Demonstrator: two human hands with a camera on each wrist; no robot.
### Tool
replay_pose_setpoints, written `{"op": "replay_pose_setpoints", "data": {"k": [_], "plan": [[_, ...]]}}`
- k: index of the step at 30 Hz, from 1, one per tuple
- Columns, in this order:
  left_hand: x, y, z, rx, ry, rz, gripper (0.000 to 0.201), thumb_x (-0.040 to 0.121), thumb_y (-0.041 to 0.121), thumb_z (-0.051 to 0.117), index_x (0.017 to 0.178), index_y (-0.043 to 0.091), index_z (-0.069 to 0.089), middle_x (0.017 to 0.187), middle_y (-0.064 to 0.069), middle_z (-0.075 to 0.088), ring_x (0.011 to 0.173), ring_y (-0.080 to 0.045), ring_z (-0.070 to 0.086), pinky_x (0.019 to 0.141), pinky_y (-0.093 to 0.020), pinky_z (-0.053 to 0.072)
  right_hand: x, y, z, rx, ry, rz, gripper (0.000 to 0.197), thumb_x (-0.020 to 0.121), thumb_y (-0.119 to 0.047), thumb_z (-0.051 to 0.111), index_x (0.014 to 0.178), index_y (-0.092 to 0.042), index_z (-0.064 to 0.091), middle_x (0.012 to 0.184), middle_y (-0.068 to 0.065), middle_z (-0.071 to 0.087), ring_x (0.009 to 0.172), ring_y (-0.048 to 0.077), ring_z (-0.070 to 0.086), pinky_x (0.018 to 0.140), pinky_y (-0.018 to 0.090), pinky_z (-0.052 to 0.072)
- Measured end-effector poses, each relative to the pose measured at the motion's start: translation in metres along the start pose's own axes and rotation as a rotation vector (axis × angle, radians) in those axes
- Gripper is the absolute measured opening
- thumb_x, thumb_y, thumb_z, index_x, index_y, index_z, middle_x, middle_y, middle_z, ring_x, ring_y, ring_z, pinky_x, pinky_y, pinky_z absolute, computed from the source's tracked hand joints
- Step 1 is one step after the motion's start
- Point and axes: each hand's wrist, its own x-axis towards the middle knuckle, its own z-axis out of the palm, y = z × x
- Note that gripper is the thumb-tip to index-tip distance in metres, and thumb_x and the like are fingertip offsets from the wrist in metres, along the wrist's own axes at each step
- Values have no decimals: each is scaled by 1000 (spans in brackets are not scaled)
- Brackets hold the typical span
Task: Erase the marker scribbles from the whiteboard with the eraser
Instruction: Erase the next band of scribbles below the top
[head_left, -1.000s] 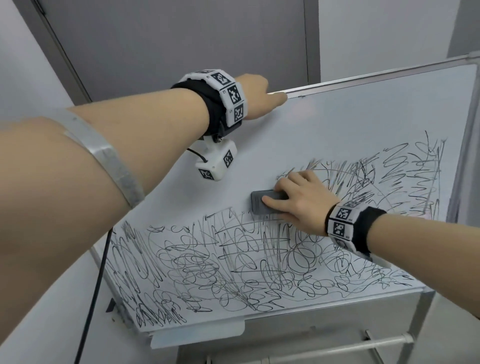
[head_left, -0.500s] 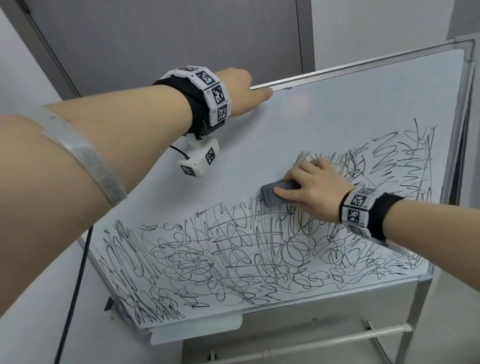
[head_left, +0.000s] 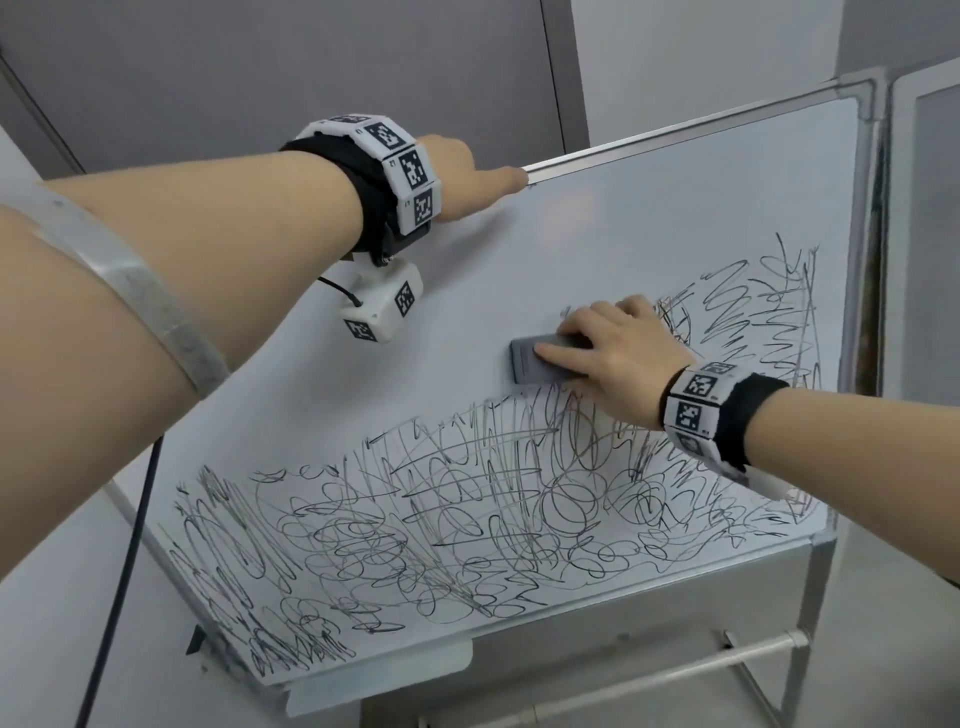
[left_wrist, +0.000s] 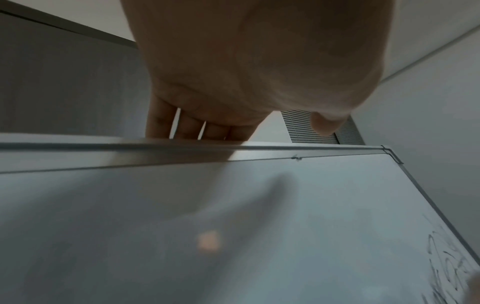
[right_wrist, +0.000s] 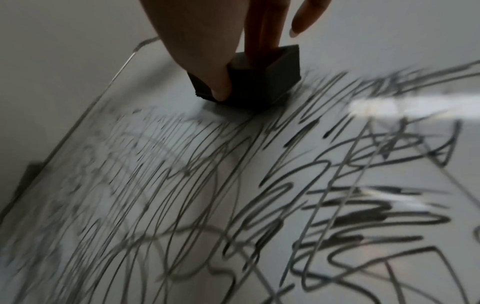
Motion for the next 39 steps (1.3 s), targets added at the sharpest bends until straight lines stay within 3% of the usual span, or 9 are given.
{"op": "replay_pose_setpoints", "data": {"k": [5, 10, 17, 19, 22, 24, 29, 34, 39], "plan": [[14, 14, 6, -110, 51, 62, 75, 83, 79, 26, 77, 9, 54, 82, -7, 58, 80, -31, 58, 68, -34, 40, 2, 11, -9, 21, 110, 116, 42, 83, -21, 70, 124, -21, 64, 110, 13, 59, 94, 33, 56, 78, 44, 38], [18, 34, 1, -78, 46, 92, 71, 86, 76, 31, 70, 8, 49, 73, -8, 53, 65, -28, 51, 59, -32, 37, -39, 4, 15, 18, -54, -27, 45, 76, -11, 74, 118, -23, 66, 106, 12, 59, 89, 31, 55, 74, 41, 41], [22, 45, -7, -10, 28, 53, 70, 89, 73, 34, 62, 9, 39, 65, -8, 46, 55, -25, 43, 53, -31, 28, -24, 45, -2, 112, 178, 191, 39, 88, -16, 68, 126, -13, 65, 113, 20, 56, 94, 37, 52, 77, 48, 47], [28, 50, -6, -9, 4, 54, 73, 89, 75, 29, 72, 7, 50, 82, -11, 57, 70, -29, 54, 63, -33, 36, -37, 36, 7, 121, 139, 123, 37, 87, -12, 68, 124, -11, 66, 110, 20, 57, 92, 36, 52, 77, 46, 47], [36, 61, -3, -75, -17, 84, 79, 89, 75, 23, 109, 6, 58, 117, -11, 59, 107, -33, 56, 84, -35, 38, -49, 31, 9, 106, 6, -30, 32, 87, -9, 62, 118, -11, 67, 105, 19, 59, 85, 35, 53, 70, 46, 49], [39, 70, -2, -97, -10, 105, 74, 90, 74, 25, 102, 8, 55, 110, -10, 59, 100, -32, 56, 80, -34, 38, -43, 46, 1, 112, 29, 12, 32, 90, -16, 55, 120, -11, 67, 106, 19, 59, 86, 35, 53, 70, 45, 48], [35, 74, -3, -129, 38, 87, 65, 92, 69, 35, 64, 11, 39, 66, -5, 44, 56, -23, 41, 52, -32, 26, -38, 72, -7, 80, 162, 97, 39, 86, -8, 69, 125, -10, 65, 115, 20, 59, 92, 37, 51, 78, 48, 46], [38, 80, -3, -90, 28, 42, 65, 89, 72, 37, 64, 12, 39, 65, -4, 44, 55, -23, 41, 51, -31, 27, -71, 64, 13, 42, -61, -87, 56, 70, 1, 76, 121, -20, 67, 114, 14, 60, 93, 33, 53, 71, 44, 47], [37, 91, -3, -83, 11, 7, 65, 89, 73, 37, 67, 12, 41, 69, -4, 46, 60, -23, 44, 59, -32, 31, -48, 99, -16, 68, 68, 41, 38, 84, -7, 71, 121, -14, 68, 115, 18, 60, 92, 36, 52, 72, 46, 46]]}}
